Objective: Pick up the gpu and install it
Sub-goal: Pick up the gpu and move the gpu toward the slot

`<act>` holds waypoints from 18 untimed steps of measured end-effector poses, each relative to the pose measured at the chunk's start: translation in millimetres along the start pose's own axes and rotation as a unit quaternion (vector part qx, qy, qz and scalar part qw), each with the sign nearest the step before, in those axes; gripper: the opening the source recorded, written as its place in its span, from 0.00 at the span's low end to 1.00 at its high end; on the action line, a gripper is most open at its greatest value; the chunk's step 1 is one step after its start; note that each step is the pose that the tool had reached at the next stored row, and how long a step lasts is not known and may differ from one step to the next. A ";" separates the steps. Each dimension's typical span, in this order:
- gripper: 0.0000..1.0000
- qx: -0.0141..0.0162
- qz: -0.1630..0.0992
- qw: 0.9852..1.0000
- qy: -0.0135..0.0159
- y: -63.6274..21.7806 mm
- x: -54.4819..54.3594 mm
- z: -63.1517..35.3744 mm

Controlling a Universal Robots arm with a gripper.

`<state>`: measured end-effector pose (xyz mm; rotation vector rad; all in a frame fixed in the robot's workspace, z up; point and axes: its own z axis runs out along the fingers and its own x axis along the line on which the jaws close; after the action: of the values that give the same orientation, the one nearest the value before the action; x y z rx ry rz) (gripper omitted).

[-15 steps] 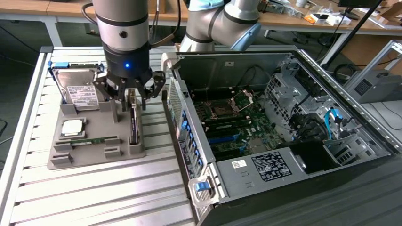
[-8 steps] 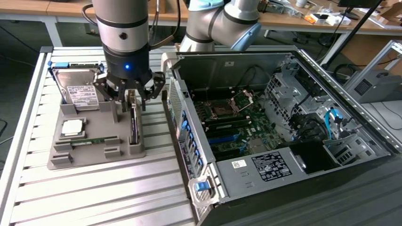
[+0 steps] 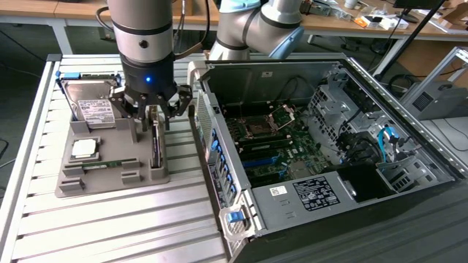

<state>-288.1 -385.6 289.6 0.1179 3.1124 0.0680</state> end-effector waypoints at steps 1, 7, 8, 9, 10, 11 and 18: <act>0.48 0.000 0.000 1.000 0.000 0.0 0.0 0.6; 0.48 0.000 0.000 1.000 0.000 0.8 0.3 4.5; 0.48 0.000 0.000 1.000 0.000 1.1 0.2 5.0; 0.48 0.000 0.000 1.000 0.000 1.6 0.3 5.7; 0.48 0.000 0.000 1.000 0.000 2.9 0.4 6.4; 0.48 0.000 0.000 1.000 0.000 3.7 0.5 7.1; 0.48 0.000 0.000 1.000 0.000 8.5 1.0 12.8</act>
<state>-288.1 -376.5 277.2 0.1181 3.1124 0.0680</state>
